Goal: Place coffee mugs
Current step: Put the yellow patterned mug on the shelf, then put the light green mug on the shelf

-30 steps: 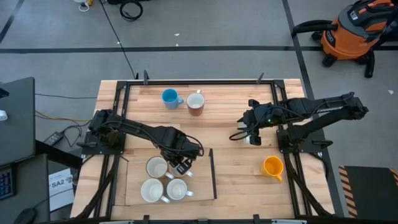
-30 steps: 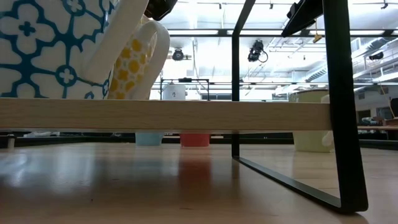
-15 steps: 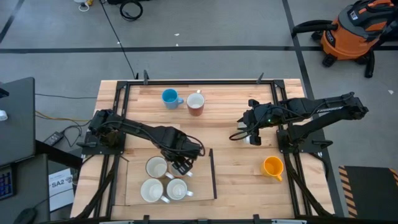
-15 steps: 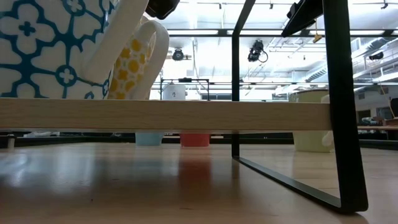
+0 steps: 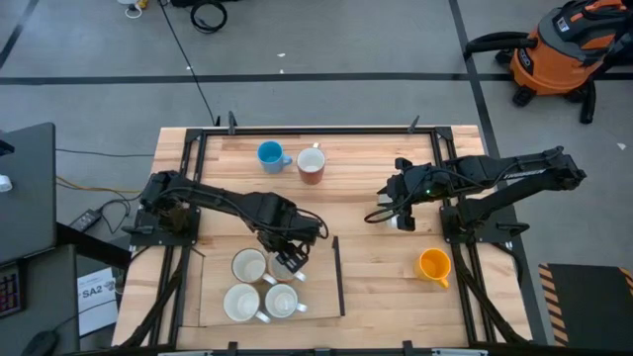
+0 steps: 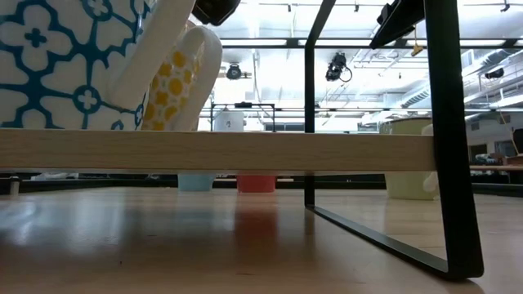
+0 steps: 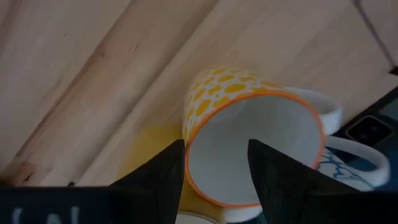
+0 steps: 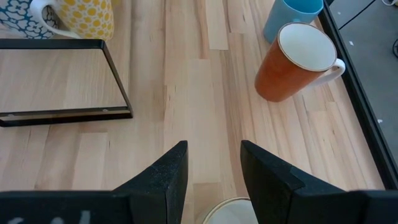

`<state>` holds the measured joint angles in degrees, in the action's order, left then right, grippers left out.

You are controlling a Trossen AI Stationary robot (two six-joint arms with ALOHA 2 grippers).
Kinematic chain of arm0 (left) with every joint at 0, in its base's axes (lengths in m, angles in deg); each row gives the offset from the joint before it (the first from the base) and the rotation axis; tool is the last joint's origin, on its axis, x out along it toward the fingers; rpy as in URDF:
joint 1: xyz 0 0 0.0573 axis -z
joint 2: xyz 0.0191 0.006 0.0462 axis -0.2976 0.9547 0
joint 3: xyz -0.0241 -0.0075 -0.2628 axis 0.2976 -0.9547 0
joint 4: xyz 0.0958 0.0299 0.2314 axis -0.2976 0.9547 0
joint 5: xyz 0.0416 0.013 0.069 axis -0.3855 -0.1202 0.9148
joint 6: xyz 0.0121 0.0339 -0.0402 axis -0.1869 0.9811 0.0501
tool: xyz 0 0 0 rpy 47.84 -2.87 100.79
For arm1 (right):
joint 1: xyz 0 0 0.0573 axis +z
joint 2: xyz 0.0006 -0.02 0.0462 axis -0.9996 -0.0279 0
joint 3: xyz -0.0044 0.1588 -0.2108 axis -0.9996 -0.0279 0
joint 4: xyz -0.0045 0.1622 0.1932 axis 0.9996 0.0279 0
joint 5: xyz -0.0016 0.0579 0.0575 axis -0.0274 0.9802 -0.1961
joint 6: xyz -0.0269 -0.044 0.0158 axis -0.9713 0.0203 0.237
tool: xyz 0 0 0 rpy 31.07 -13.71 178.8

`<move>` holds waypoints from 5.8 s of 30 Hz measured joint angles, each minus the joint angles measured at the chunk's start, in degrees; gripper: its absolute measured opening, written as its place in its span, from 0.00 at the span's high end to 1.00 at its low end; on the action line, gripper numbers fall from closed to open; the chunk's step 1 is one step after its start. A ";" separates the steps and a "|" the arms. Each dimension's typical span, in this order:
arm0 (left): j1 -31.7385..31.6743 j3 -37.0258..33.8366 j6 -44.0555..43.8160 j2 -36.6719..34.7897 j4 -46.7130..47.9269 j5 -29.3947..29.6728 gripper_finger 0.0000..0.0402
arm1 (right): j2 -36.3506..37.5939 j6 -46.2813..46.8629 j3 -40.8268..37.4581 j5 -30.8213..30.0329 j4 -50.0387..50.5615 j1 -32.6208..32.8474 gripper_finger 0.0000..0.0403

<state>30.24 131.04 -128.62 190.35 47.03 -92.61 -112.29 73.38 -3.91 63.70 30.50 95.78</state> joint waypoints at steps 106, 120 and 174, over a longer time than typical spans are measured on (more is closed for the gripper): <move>21.08 -26.40 13.90 -36.52 -8.34 29.14 0.55 | -14.70 28.95 7.59 4.43 -1.87 -14.32 0.92; 14.01 -42.22 12.74 -53.51 -12.40 29.68 0.55 | -46.00 12.52 42.35 7.15 -1.36 -14.38 0.92; 13.49 -43.64 12.79 -53.74 -18.82 29.64 0.55 | -70.80 0.02 59.08 12.35 2.55 -14.56 0.84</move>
<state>43.73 87.40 -115.83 136.61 28.22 -62.96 -183.08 73.40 55.17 76.05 33.05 81.22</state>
